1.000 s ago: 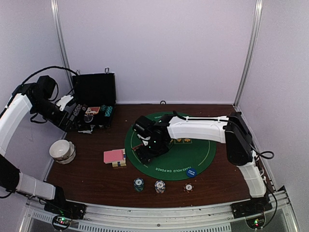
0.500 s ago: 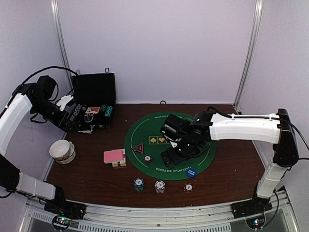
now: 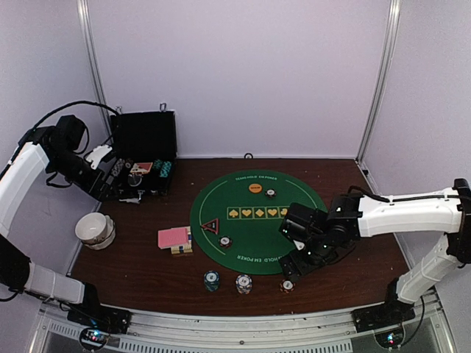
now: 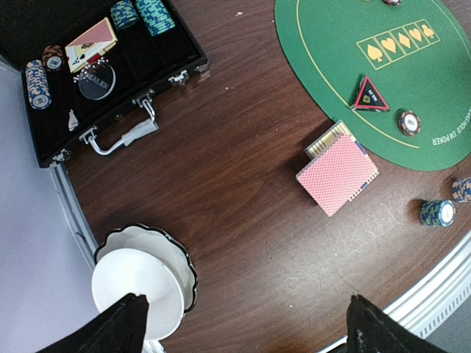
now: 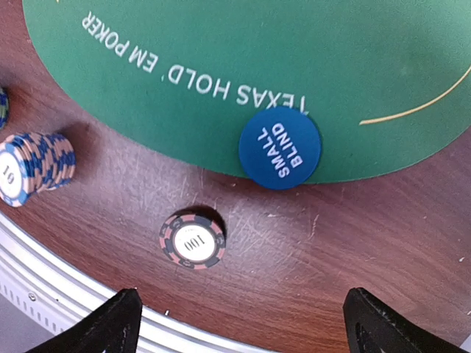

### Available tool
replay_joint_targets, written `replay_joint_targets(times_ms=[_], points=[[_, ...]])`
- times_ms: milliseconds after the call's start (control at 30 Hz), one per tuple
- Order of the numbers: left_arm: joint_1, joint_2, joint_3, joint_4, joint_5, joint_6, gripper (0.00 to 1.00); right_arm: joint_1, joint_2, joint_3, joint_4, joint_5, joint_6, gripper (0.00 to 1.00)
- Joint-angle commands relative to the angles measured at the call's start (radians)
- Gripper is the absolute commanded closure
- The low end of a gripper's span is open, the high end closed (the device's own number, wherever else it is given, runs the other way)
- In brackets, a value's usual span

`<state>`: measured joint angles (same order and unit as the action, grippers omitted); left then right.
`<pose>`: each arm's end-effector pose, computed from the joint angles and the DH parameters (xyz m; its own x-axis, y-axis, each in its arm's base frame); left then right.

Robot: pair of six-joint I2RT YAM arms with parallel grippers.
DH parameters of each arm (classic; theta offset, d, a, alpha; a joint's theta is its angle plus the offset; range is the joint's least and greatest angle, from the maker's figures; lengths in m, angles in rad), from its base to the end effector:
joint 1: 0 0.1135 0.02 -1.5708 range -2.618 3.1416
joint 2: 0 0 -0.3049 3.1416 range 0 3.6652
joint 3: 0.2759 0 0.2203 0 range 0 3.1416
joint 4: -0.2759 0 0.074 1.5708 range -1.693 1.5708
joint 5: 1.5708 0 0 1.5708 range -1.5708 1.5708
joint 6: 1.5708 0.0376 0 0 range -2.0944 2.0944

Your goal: Distribute texas hold em gaming equipment

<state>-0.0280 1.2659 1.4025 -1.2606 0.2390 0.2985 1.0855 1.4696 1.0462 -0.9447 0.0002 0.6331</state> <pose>0.1777 -0.0139 0.3930 -0.8235 0.3089 -0.4758 0.3889 0.9181 -0.0770 0.1071 0.2031 0.2751 -0.8917 -0.4225 -0.1624 -0.4427 0.8887 0.1189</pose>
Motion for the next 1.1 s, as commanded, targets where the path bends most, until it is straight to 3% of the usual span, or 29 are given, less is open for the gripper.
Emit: replay_joint_targets(times_ms=[0, 167, 600, 1067], points=[[-0.001, -0.018, 0.018, -0.015, 0.002, 0.015, 0.02, 0.038, -0.011, -0.032, 0.076, -0.053, 0.031, 0.00], [-0.001, -0.020, 0.025, -0.017, 0.008, 0.016, 0.02, 0.061, 0.053, -0.035, 0.116, -0.069, 0.031, 0.01], [-0.001, -0.029, 0.037, -0.023, 0.006, 0.015, 0.03, 0.058, 0.224, -0.022, 0.180, -0.092, -0.005, 0.14], [-0.001, -0.028, 0.043, -0.022, 0.002, 0.017, 0.02, 0.041, 0.260, -0.032, 0.206, -0.111, -0.013, 0.30]])
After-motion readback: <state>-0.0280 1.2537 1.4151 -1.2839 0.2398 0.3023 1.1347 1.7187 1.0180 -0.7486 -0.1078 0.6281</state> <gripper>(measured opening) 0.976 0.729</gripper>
